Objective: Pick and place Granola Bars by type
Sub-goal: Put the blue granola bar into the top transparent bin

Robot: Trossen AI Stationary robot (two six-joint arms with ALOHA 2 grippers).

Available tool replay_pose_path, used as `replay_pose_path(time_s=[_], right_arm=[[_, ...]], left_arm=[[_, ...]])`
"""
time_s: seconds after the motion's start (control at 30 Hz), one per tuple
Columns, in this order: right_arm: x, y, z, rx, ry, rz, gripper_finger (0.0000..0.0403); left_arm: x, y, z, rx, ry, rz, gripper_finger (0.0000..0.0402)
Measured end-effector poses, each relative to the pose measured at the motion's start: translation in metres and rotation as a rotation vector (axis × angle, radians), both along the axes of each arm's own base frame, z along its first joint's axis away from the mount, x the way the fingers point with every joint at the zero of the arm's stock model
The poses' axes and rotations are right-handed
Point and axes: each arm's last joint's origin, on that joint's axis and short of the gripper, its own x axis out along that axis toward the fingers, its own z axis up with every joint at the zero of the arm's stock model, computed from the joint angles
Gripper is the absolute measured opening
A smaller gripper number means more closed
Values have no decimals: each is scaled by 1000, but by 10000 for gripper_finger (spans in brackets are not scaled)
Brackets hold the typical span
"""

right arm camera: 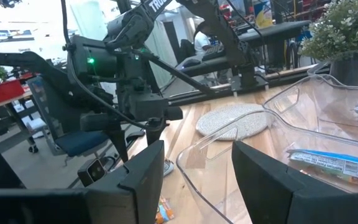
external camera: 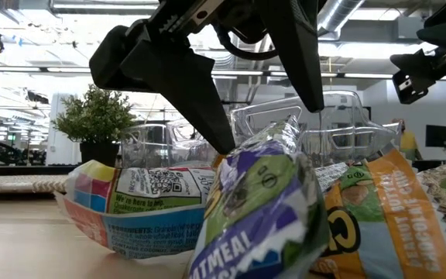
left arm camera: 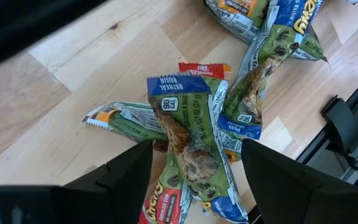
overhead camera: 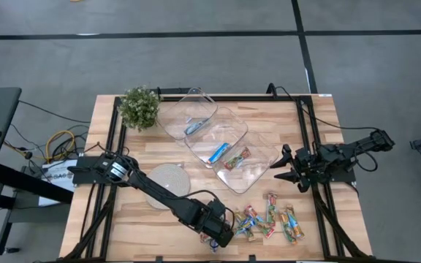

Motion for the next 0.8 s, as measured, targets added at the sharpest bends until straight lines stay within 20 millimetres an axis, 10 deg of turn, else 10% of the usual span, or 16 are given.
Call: replay_pose_path(time_s=[0.8], right_arm=[[0, 0, 0, 0, -1, 0, 184]], left_arm=[[6, -7, -16, -60, 5, -37, 239]])
